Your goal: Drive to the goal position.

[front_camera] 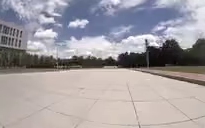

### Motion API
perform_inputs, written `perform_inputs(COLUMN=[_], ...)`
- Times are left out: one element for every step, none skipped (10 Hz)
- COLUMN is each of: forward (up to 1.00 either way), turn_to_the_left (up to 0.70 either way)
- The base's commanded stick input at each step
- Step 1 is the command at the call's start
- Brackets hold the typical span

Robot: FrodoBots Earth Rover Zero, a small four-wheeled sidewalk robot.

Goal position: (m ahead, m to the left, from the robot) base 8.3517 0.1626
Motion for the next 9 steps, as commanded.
perform_inputs(forward=[0.70, 0.70, 0.70, 0.70, 0.70, 0.70, 0.70, 0.70, 0.70], turn_to_the_left=[0.00, 0.00, 0.04, 0.02, 0.00, 0.00, 0.00, 0.00, 0.00])
